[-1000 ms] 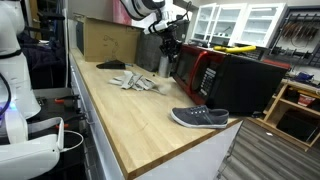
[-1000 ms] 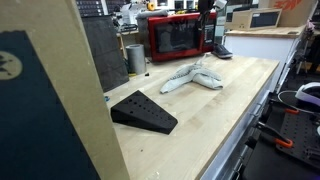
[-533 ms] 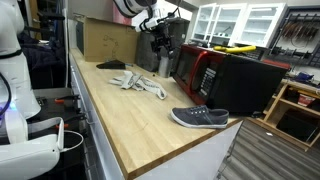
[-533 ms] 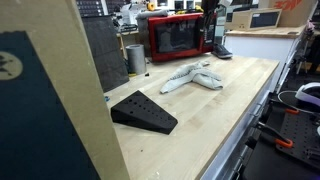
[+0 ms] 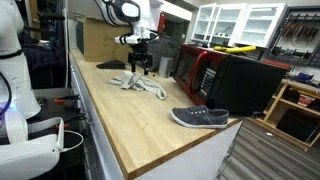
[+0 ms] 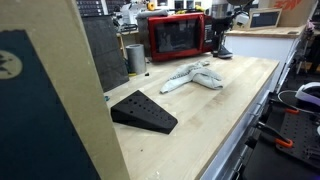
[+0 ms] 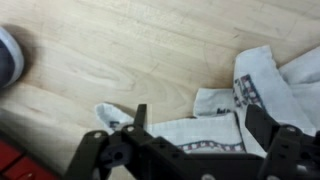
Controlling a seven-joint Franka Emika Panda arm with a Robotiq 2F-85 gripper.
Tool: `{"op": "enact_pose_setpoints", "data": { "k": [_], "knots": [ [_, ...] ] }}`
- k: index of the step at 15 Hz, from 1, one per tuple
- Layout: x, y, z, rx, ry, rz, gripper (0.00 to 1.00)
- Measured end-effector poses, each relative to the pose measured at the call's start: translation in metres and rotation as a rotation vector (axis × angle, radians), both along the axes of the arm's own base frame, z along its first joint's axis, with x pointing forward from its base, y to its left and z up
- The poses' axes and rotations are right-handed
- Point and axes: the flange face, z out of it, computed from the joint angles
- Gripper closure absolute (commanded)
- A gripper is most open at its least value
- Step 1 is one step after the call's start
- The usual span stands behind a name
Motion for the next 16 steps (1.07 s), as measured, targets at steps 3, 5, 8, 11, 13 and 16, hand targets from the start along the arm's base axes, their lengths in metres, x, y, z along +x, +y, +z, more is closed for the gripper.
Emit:
{"op": "enact_pose_setpoints", "data": {
  "k": [3,5,8,11,13,16],
  "knots": [
    [-0.02,0.014,-0.027,0.039,0.066,0.032,0.0],
    [-0.028,0.026,-0.038,0.06,0.094,0.053,0.0],
    [-0.033,0.04,-0.047,0.069,0.115,0.087,0.0],
    [-0.033,0.049,-0.054,0.059,0.125,0.119,0.0],
    [-0.033,0.053,-0.061,0.055,0.135,0.133,0.0],
    [-0.033,0.056,-0.075,0.047,0.155,0.152,0.35]
  ]
}}
